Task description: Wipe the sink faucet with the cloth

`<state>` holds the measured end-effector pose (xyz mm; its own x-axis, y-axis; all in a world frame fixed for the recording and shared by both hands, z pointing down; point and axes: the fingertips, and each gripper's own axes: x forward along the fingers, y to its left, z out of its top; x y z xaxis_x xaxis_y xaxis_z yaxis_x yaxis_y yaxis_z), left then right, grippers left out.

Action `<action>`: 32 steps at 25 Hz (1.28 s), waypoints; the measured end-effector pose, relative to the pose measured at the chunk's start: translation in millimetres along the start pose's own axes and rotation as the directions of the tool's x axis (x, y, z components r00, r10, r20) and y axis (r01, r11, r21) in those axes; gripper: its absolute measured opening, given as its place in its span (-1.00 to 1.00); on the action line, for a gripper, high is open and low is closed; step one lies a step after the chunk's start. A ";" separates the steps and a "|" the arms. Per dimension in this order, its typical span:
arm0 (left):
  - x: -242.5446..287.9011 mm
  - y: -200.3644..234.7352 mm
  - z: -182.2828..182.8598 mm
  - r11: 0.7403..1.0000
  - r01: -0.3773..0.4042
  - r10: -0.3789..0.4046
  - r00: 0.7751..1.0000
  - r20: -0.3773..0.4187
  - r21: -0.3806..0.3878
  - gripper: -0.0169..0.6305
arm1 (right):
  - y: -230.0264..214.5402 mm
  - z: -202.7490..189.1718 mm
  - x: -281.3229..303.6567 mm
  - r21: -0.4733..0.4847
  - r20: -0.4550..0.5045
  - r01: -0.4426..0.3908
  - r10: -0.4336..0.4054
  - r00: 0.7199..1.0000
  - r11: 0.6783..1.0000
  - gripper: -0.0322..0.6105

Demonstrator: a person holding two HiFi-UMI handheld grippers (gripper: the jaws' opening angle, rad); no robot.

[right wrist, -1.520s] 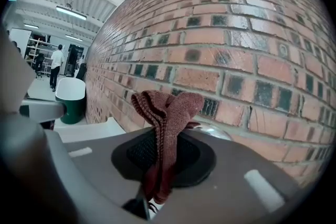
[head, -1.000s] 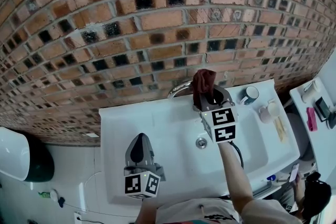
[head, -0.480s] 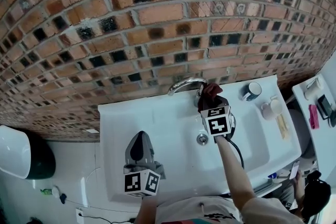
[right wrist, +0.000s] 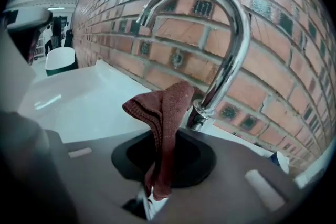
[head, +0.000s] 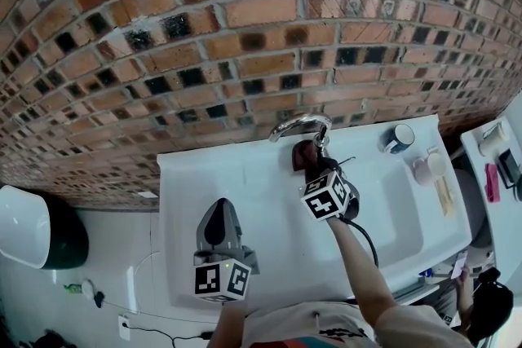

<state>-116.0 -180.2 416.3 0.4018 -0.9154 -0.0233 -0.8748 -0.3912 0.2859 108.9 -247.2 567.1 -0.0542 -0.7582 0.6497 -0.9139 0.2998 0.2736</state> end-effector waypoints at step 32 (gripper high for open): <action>-16.1 -20.0 14.5 0.999 0.047 -0.048 0.998 0.047 0.016 -0.93 | 50.7 54.4 -215.7 0.297 0.612 -0.289 0.051 0.789 0.910 -0.76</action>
<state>-108.9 -159.0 397.1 0.4303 -0.8990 -0.0820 -0.8590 -0.4357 0.2688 52.4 -99.9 402.2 -0.3355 -0.9375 0.0928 -0.9355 0.3199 -0.1500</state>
